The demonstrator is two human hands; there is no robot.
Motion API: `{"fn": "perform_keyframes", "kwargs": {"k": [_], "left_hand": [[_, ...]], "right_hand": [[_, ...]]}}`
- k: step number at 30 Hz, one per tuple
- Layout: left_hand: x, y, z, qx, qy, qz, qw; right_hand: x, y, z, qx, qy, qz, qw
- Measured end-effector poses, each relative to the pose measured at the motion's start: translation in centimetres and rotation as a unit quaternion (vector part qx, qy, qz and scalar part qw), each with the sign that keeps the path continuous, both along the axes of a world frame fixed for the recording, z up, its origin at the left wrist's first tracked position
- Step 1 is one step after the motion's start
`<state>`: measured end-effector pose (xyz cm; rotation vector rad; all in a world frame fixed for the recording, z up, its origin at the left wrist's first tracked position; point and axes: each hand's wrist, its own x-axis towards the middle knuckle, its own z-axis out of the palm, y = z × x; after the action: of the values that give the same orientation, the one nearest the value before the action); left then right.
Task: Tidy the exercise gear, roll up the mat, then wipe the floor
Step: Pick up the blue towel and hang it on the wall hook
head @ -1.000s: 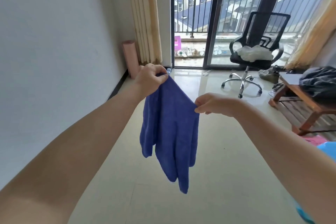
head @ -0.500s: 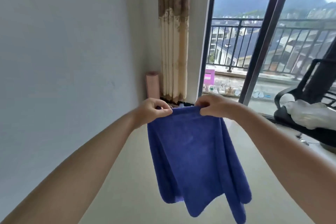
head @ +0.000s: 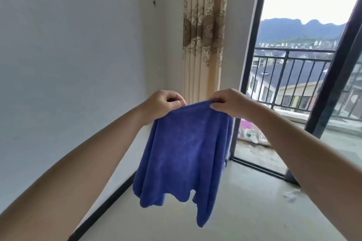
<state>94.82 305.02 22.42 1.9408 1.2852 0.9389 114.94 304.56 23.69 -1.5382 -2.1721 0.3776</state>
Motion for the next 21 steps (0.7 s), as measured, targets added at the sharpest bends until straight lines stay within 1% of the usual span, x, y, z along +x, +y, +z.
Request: {"fn": "perform_keyframes", "kwargs": {"k": [3,6,9,11,14,16,18,21], "left_hand": [[0.1,8.1,0.4,0.053,0.024,0.053,0.997],[0.0,15.1,0.7,0.094,0.033,0.077,0.992],[-0.7,21.5,1.4,0.087,0.042,0.11,0.989],[-1.7,25.8,2.3,0.073,0.074,0.15,0.983],[-4.1,31.6,3.9,0.057,0.134,0.222,0.964],[-6.1,35.0,5.0,0.064,0.139,0.263,0.953],[-8.2,38.5,6.3,0.087,0.135,0.315,0.935],[-11.2,44.0,8.9,0.128,0.159,0.387,0.899]], "right_hand": [[0.4,8.6,0.4,0.043,0.037,0.028,0.998],[0.4,17.1,0.8,0.081,0.043,0.069,0.993],[-0.4,26.1,1.8,0.108,0.053,0.112,0.986],[-2.0,32.0,2.6,0.118,0.045,0.144,0.981],[-5.6,40.0,4.2,0.14,0.025,0.194,0.971],[-8.2,44.6,5.6,0.152,0.017,0.219,0.964],[-10.9,48.8,7.3,0.166,0.035,0.242,0.955],[-15.4,54.5,9.9,0.213,0.05,0.263,0.94]]}}
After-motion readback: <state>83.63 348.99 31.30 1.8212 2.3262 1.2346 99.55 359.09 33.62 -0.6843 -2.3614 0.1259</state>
